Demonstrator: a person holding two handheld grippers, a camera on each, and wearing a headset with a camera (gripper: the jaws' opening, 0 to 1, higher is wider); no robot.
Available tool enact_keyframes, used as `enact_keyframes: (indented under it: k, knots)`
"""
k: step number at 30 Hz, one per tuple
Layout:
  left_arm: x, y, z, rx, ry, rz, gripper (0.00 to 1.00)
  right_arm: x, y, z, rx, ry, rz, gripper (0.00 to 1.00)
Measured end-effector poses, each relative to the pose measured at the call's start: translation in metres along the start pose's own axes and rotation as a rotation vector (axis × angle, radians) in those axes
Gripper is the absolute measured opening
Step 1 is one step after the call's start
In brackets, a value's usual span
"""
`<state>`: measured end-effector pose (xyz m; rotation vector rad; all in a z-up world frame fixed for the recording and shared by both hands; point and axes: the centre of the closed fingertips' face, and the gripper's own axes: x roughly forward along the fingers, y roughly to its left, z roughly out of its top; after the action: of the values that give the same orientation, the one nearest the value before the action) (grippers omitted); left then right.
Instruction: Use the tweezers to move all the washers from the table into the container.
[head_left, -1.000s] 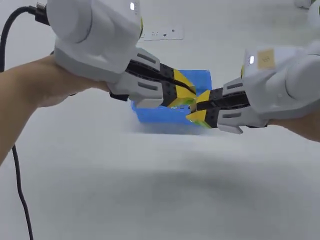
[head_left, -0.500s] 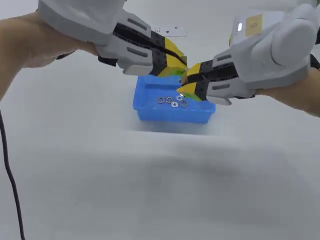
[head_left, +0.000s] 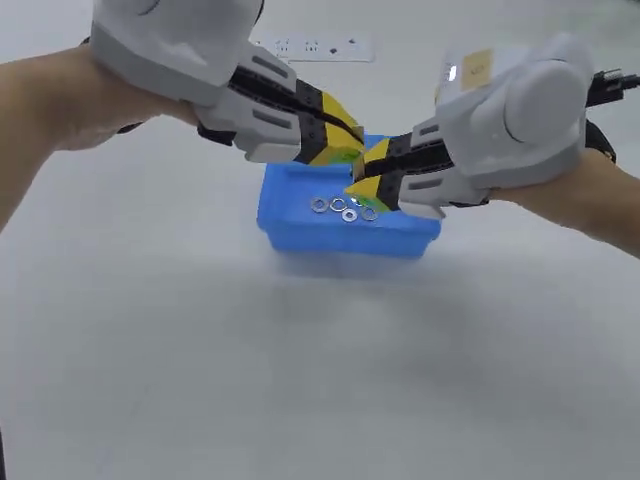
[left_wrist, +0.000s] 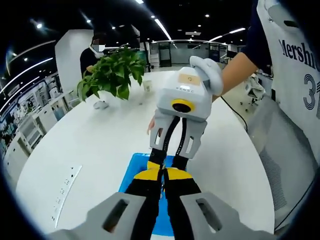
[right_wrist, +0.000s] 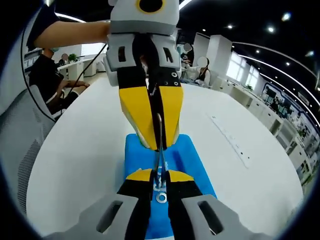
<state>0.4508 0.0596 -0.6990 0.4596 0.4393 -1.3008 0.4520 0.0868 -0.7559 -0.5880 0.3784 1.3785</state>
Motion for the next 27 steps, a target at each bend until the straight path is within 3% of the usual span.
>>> enact_keyframes:
  k: [6, 11, 21, 27]
  knots:
    - [0.009, 0.005, -0.013, -0.021, 0.008, -0.015, 0.06, 0.01, -0.002, -0.011, 0.027, 0.011, 0.011, 0.11]
    - [0.011, 0.006, -0.016, -0.036, 0.012, -0.026, 0.06, 0.013, -0.003, -0.014, 0.041, 0.011, 0.02, 0.11]
    - [0.011, 0.005, -0.012, -0.028, 0.01, -0.025, 0.06, 0.011, -0.003, -0.013, 0.023, 0.011, 0.018, 0.12]
    - [0.004, -0.003, 0.001, 0.002, 0.009, -0.026, 0.06, 0.0, -0.001, -0.004, 0.014, -0.011, 0.025, 0.12]
